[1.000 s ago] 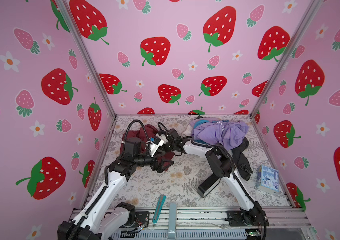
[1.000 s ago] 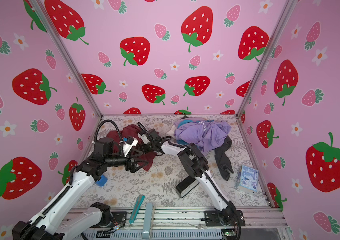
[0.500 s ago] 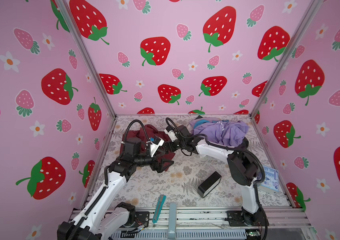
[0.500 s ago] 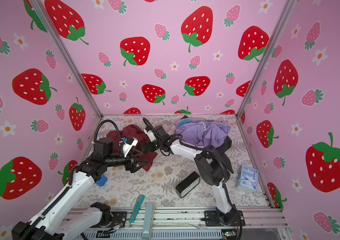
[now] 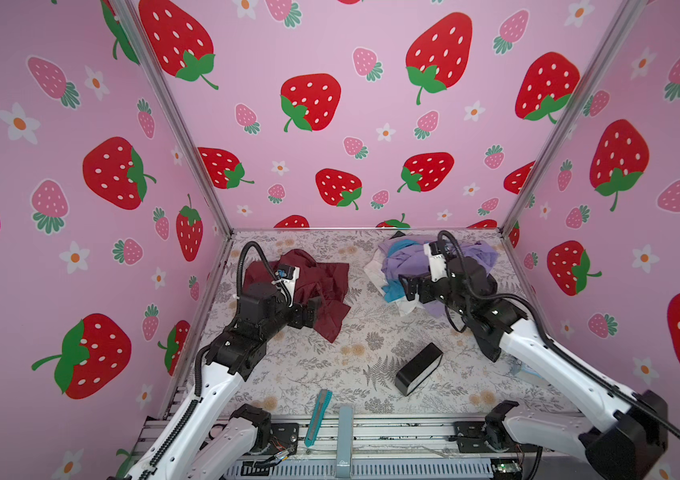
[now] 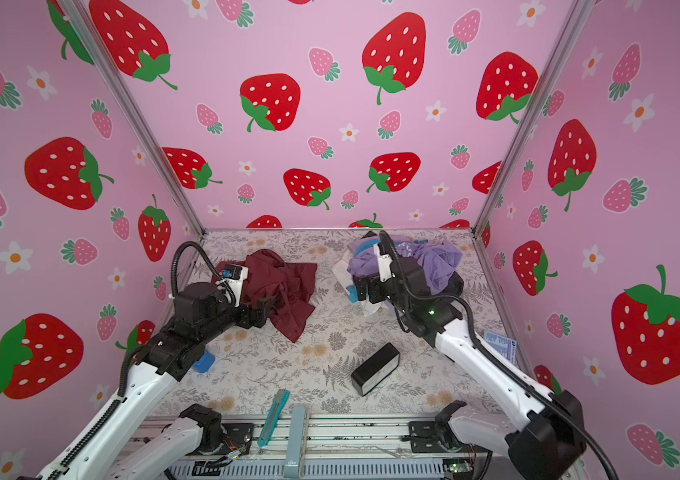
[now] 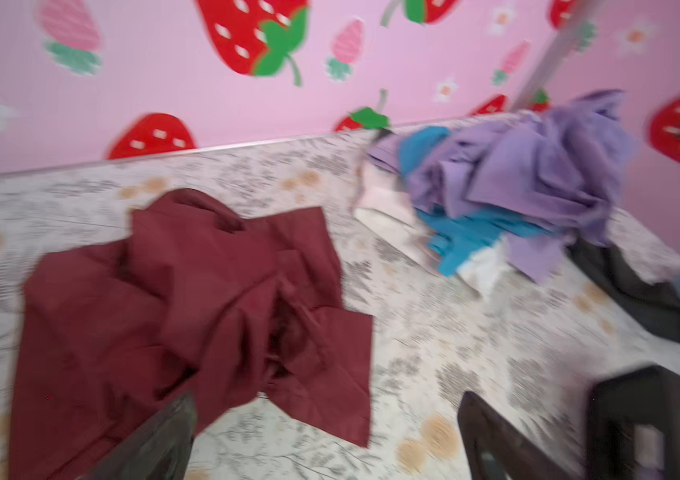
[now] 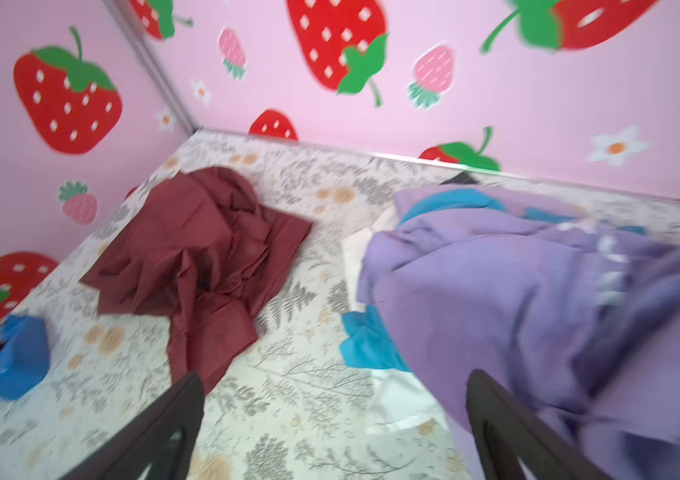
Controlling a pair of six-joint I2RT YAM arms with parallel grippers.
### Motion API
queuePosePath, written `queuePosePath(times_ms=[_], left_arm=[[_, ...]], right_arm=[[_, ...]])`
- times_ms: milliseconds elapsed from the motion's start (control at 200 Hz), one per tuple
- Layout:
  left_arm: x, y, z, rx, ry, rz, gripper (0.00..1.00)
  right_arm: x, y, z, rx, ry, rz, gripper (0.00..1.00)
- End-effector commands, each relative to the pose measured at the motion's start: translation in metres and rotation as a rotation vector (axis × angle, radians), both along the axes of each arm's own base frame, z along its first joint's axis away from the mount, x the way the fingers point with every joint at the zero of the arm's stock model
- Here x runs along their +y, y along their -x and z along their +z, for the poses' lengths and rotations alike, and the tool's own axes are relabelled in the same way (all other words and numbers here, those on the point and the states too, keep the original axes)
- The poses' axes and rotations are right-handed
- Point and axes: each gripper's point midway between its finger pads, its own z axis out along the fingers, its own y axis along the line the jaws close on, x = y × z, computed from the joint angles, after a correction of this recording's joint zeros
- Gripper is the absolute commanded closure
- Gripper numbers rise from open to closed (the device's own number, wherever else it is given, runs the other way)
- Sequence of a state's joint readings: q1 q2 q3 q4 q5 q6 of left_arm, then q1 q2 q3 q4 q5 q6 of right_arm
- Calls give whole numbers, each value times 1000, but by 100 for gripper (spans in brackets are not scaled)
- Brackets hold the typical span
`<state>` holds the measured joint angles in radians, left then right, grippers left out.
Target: Pick out a specific cloth from the pile
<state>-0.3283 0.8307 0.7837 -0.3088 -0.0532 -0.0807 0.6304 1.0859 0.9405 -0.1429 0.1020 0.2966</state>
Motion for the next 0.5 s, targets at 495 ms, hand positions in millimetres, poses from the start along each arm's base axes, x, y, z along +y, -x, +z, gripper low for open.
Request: queuePosePath(times_ms=[495], left_arm=[[111,-30,-89,-303,-127,539,1]], right_arm=[[-208,-5,-85,-394,278,-808,0]])
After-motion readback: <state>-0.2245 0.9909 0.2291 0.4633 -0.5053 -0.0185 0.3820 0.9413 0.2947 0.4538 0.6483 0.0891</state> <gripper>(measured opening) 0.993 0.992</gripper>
